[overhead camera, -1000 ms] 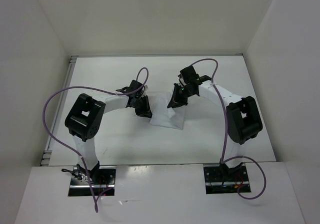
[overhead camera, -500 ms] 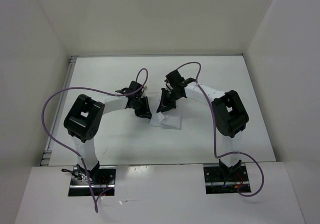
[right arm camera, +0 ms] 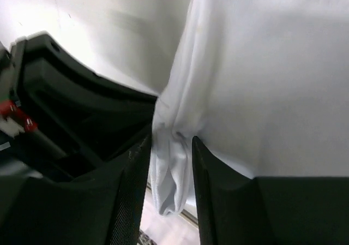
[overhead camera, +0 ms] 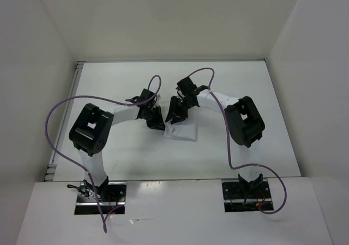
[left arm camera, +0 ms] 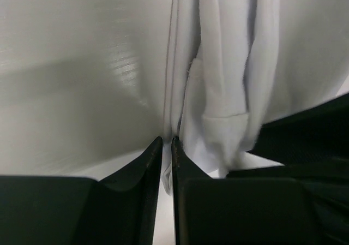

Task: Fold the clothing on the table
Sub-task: Fold the skirt

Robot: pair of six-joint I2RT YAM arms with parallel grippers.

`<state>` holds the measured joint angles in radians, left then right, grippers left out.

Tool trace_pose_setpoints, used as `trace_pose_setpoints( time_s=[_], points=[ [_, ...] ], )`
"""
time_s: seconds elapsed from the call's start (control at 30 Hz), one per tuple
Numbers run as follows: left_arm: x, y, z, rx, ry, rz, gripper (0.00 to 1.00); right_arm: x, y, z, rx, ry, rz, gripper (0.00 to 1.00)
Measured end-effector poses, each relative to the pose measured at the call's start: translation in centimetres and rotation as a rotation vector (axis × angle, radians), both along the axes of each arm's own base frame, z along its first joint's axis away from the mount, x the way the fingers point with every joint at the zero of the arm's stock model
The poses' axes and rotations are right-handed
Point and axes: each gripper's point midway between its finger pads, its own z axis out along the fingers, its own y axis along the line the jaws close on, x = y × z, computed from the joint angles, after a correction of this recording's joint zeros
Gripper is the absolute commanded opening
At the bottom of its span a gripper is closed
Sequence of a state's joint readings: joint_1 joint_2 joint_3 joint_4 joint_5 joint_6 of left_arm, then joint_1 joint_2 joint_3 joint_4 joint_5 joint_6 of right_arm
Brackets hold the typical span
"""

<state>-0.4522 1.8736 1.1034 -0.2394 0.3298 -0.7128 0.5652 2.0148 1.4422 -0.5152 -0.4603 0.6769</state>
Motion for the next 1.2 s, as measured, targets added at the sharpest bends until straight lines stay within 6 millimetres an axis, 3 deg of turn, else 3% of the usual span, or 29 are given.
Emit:
trace_pose_setpoints(
  time_s=[0.13,0.23,0.37,0.5,0.6,0.7,0.83,0.93,1.2],
  points=[
    [-0.2,0.6,0.4,0.018,0.007,0.009,0.19,0.8,0.8,0.2,0.036,-0.030,0.001,0.43],
    [-0.4,1.9,2.1,0.040,-0.007,0.031,0.22,1.7,1.6,1.8,0.092,-0.083,0.000,0.43],
    [0.7,3.1,8.6,0.020,-0.143,0.049,0.24,1.5,1.2,5.9,0.155,-0.175,-0.012,0.33],
    [0.7,1.3,16.1,-0.099,-0.318,-0.023,0.13,1.5,-0.1,11.7,0.199,-0.312,-0.034,0.15],
    [-0.9,-1.1,18.0,-0.196,-0.346,-0.122,0.11,1.4,-2.0,13.9,0.194,-0.382,-0.083,0.14],
    [-2.3,-2.7,16.7,-0.246,-0.293,-0.193,0.10,1.2,-4.4,14.1,0.168,-0.406,-0.140,0.14],
    [-2.3,-3.4,12.6,-0.246,-0.184,-0.216,0.09,1.6,-7.2,13.7,0.136,-0.405,-0.205,0.14],
    [-2.1,-3.0,9.8,-0.228,-0.114,-0.203,0.09,1.9,-8.4,13.5,0.122,-0.408,-0.234,0.14],
    [-1.1,-0.7,3.4,-0.169,-0.014,-0.142,0.07,-0.5,-9.9,13.4,0.113,-0.403,-0.241,0.14]
  ],
)
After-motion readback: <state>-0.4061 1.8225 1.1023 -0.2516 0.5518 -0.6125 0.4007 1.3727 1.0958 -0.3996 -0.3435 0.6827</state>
